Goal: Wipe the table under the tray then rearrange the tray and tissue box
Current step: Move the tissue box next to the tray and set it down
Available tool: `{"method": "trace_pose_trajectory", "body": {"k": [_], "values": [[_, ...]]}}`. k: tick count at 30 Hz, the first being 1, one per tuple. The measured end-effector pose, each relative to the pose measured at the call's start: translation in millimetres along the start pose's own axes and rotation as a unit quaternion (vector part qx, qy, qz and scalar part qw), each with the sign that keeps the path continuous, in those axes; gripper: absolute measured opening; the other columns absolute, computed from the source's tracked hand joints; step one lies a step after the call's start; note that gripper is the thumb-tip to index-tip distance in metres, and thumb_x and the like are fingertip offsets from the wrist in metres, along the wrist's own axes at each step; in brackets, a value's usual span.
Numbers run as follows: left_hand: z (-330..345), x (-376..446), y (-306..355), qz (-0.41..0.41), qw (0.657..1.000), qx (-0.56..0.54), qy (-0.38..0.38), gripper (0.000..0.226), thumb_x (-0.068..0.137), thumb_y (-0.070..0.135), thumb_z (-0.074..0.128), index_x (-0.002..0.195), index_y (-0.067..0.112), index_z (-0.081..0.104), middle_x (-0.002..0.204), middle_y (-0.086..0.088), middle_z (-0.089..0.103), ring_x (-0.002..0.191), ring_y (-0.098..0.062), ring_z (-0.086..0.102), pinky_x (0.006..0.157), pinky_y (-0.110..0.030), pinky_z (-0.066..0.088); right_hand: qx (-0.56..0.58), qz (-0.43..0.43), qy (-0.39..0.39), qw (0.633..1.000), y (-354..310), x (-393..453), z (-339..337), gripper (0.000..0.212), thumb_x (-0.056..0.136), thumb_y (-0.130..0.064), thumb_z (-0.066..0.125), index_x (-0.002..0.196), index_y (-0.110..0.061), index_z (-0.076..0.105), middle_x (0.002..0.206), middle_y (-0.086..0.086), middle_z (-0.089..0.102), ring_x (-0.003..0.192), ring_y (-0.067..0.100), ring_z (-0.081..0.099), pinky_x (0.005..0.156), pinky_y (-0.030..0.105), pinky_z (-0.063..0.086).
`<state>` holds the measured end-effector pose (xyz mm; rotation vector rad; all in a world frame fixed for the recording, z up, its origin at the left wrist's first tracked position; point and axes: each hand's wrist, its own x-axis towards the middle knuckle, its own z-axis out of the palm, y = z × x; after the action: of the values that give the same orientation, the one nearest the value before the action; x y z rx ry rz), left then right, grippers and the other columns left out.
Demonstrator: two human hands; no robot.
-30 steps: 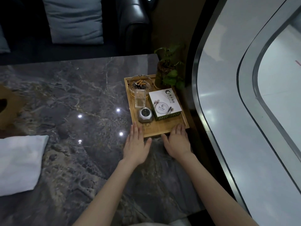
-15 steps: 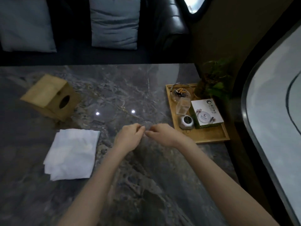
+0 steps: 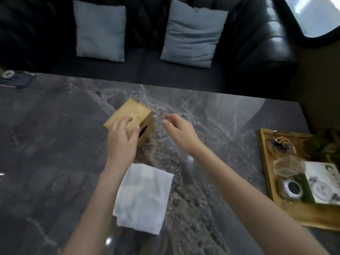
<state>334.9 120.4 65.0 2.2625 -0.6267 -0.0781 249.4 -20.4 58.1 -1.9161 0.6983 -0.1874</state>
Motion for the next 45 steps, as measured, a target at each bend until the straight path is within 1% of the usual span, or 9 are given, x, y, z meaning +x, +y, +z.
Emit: {"method": "trace_pose_trajectory", "body": {"k": [4,6,10,14,26,30,33,38,45], "values": [[11.8,18.4,-33.0,-0.097,0.995,0.024,0.031,0.067,0.089,0.035,0.051,0.143,0.012,0.018,0.156,-0.009,0.007,0.141,-0.027,0.004,0.113,-0.043,0.01,0.147,0.082,-0.007,0.986,9.0,39.6,26.7,0.061,0.092,-0.038,0.048,0.144,-0.017,0.025,0.143,0.004,0.043,0.122,0.013,0.043,0.094,0.025,0.033],[20.2,24.6,-44.4,-0.189,0.981,-0.041,0.032,0.081,0.087,0.039,0.053,0.145,0.014,0.003,0.156,-0.009,-0.003,0.142,-0.028,-0.001,0.113,-0.044,0.007,0.207,0.125,-0.04,0.97,12.4,51.5,34.9,0.071,0.09,-0.042,0.049,0.146,-0.02,0.012,0.153,0.004,0.027,0.136,0.019,0.031,0.102,0.029,0.028],[34.6,32.9,-59.5,-0.303,0.917,-0.258,0.019,0.082,0.085,0.039,0.055,0.145,0.02,0.002,0.151,-0.011,0.024,0.134,-0.028,0.031,0.111,-0.046,0.027,0.227,0.157,-0.114,0.954,14.4,61.6,43.4,0.074,0.089,-0.05,0.046,0.147,-0.027,0.007,0.156,-0.002,0.017,0.141,0.019,0.019,0.099,0.027,0.022],[39.1,31.7,-62.8,-0.351,0.861,-0.369,0.017,0.073,0.084,0.039,0.057,0.142,0.029,0.014,0.135,-0.009,0.046,0.114,-0.026,0.052,0.097,-0.047,0.045,0.21,0.135,-0.126,0.96,12.7,63.0,49.6,0.061,0.091,-0.046,0.046,0.143,-0.023,0.024,0.148,0.0,0.036,0.123,0.011,0.038,0.095,0.024,0.027],[33.6,10.6,-27.6,-0.31,0.875,-0.369,-0.039,0.055,0.09,0.036,0.049,0.138,0.02,0.028,0.127,-0.007,0.052,0.107,-0.022,0.056,0.073,-0.026,0.048,0.117,0.066,-0.051,0.99,10.3,34.6,21.8,0.047,0.089,-0.043,0.049,0.128,-0.017,0.047,0.125,0.001,0.056,0.109,0.017,0.051,0.09,0.032,0.042],[32.9,-1.2,-1.1,-0.293,0.891,-0.342,-0.063,0.059,0.088,0.037,0.052,0.139,0.021,0.027,0.13,-0.009,0.051,0.111,-0.028,0.055,0.089,-0.047,0.05,0.087,0.065,-0.024,0.994,8.7,16.5,-7.9,0.036,0.089,-0.045,0.048,0.113,-0.018,0.053,0.108,-0.003,0.059,0.094,0.013,0.054,0.072,0.027,0.042],[34.1,-17.3,21.1,-0.251,0.905,-0.332,-0.084,0.061,0.086,0.037,0.055,0.138,0.022,0.028,0.131,-0.007,0.05,0.113,-0.025,0.053,0.097,-0.049,0.045,0.087,0.05,0.012,0.995,7.9,-6.1,-31.8,0.023,0.089,-0.045,0.047,0.1,-0.025,0.049,0.09,-0.014,0.055,0.083,0.003,0.052,0.063,0.019,0.038],[40.7,-51.9,58.7,-0.19,0.923,-0.315,-0.109,0.069,0.083,0.042,0.057,0.14,0.02,0.025,0.135,-0.006,0.049,0.119,-0.025,0.049,0.103,-0.048,0.038,0.099,0.018,0.079,0.992,14.4,-57.3,-69.6,0.021,0.089,-0.044,0.047,0.098,-0.026,0.051,0.102,-0.005,0.058,0.092,0.01,0.054,0.069,0.021,0.041],[47.2,-121.7,115.3,-0.093,0.93,-0.318,-0.158,0.058,0.084,0.045,0.054,0.133,0.029,0.029,0.132,0.0,0.051,0.118,-0.018,0.05,0.103,-0.042,0.038,0.097,-0.005,0.184,0.978,32.1,-139.7,-112.4,0.03,0.091,-0.038,0.047,0.102,-0.013,0.058,0.108,0.007,0.06,0.101,0.02,0.054,0.089,0.038,0.044]]}}
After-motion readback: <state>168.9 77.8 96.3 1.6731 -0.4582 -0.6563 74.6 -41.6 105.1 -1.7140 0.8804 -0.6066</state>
